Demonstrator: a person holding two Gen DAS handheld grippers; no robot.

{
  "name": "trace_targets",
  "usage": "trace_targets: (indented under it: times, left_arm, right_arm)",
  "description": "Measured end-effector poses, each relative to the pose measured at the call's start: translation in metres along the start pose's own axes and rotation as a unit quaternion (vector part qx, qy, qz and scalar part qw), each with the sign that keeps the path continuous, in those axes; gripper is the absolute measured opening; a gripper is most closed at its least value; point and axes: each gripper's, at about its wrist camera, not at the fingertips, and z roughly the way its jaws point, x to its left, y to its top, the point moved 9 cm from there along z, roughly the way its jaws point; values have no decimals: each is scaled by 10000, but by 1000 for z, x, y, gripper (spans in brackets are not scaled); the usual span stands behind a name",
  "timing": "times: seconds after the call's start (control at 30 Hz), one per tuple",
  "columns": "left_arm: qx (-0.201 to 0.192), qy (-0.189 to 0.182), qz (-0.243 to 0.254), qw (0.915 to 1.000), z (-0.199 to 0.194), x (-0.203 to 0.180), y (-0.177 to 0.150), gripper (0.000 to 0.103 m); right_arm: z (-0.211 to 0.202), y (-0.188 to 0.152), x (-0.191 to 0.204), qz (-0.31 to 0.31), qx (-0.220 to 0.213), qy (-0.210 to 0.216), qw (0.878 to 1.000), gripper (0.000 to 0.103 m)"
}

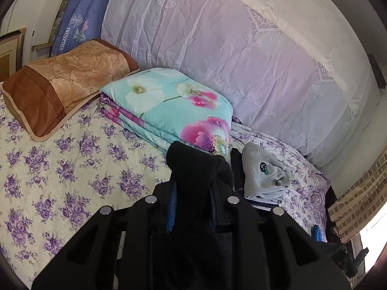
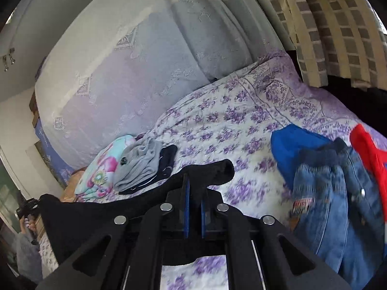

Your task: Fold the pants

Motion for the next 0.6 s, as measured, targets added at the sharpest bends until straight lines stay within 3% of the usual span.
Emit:
trace_targets:
  times: [0.13,0.27,0.3,0.33,0.4,0.43,0.5,0.6]
  left_arm:
    - [360,242,-145,9990,60,13,-10,20]
    - [1066,500,-516,9917,145,35,-41,21]
    - [1326,679,-538,9874,171,42,-55,23]
    - [1476,844,-581,9837,186,48,-65,32]
    - [1819,1145,-696,9741,209,62,-85,44]
    - [1913,1250,-762,9705,213,68,-92,56]
    - [1833,1168,-788,9729,207,73,-91,64]
    - [1670,966,-885,9772,185,81,-83,69]
  right_arm:
    - [74,-9,-31,284,417,-175,9986,7]
    - [175,-39,-65,295,1243,-694,9894,7]
    - [192,-49,-70,163,1452,-890,9853,7]
    - [204,-57,-76,79,1639,-1102,9803,12]
    - [208,-60,-84,54,1618,-1360,9774,24]
    - [203,-57,-86,66,1543,-1441,9774,38]
    - [186,-48,-91,9,1378,-1634,9769,50]
    - [155,-35,-100,9,1180,-1795,9767,51]
